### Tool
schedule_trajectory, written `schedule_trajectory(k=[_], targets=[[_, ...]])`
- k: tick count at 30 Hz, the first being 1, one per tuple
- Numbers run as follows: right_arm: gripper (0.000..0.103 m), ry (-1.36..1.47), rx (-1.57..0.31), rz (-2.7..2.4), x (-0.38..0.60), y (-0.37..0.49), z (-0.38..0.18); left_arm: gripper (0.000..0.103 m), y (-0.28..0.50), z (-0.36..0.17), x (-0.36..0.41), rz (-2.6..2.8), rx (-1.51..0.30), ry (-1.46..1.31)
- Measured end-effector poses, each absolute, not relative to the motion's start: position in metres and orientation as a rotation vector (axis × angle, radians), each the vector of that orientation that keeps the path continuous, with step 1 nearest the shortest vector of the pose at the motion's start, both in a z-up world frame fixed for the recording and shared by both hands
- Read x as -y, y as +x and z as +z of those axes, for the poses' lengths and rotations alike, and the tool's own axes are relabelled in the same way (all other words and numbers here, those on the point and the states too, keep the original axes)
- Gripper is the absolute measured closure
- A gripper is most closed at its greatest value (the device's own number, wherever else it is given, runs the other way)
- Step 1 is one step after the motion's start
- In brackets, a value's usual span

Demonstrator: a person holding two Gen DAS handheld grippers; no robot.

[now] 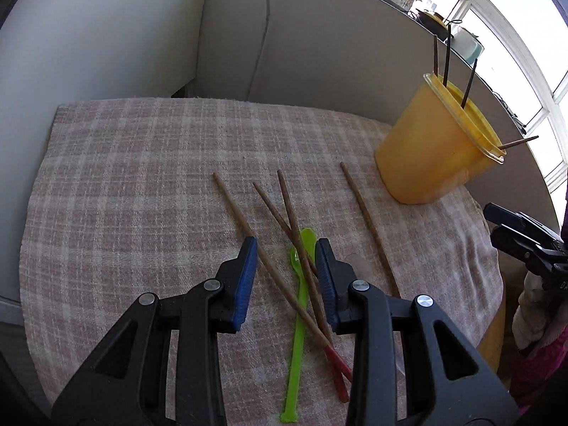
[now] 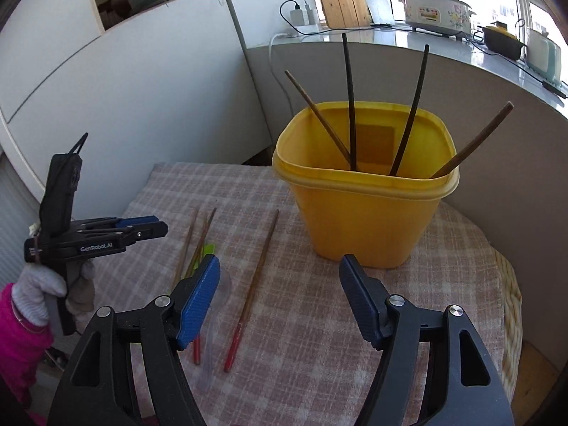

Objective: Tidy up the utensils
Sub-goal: 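Move both tools down to the loose chopsticks on the cloth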

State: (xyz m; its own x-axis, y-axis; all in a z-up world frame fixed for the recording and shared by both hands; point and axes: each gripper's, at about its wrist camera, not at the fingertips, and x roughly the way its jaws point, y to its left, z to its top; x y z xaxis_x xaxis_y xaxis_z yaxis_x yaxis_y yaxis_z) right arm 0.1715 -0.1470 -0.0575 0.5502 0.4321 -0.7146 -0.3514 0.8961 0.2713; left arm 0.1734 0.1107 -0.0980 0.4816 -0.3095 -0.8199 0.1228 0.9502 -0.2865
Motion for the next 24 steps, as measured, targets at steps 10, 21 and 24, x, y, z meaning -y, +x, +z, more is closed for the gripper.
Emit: schedule_trajectory(k=[10, 21, 24], targets=[[0.065, 0.118, -1.063, 0.483, 0.116, 0.199, -0.097, 0.070, 0.197, -0.133, -0.120, -0.220, -1.151, -0.324], [0.080, -0.008, -1.112, 0.462, 0.079, 0.216, -0.115, 0.082, 0.211, -0.143, -0.111, -0.191, -1.150, -0.252], [0.082, -0.032, -1.123, 0.452, 0.070, 0.220, -0.120, 0.092, 0.215, -0.147, -0.108, -0.190, -1.149, -0.231]])
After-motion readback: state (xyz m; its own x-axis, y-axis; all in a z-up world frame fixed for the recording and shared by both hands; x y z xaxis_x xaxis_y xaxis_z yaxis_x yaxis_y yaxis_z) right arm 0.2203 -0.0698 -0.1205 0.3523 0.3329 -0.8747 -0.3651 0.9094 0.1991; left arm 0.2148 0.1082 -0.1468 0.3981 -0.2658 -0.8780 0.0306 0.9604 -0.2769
